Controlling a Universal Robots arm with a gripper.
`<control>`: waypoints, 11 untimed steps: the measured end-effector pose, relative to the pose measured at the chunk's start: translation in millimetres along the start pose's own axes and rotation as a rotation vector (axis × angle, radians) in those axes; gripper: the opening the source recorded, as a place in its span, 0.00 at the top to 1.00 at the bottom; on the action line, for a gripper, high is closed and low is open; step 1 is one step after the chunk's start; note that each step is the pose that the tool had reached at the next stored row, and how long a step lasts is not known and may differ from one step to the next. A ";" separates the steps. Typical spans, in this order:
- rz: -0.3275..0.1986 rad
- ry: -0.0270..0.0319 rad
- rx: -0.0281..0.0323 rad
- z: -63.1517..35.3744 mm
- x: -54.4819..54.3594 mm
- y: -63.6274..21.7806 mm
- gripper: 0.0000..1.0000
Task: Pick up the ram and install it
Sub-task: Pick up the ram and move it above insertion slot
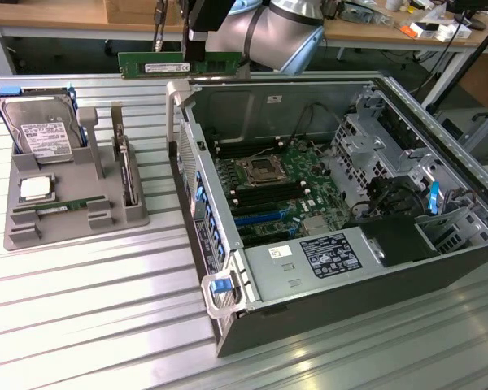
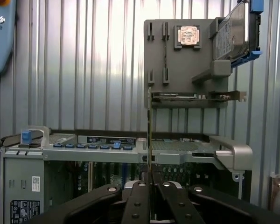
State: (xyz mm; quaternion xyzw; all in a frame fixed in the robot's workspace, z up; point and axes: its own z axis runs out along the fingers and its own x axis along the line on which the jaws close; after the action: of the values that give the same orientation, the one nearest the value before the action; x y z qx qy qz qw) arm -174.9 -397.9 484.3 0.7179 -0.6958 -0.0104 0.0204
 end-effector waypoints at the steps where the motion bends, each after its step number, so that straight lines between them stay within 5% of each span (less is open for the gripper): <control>1: 0.000 0.0003 -0.0001 0.0 0.0 -1.7 0.88; 11: 0.000 0.0051 -0.0002 0.0 0.5 -16.0 0.88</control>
State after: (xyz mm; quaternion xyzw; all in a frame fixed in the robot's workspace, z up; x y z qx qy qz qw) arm -158.9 -397.9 483.6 0.7178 -0.6958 -0.0086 0.0223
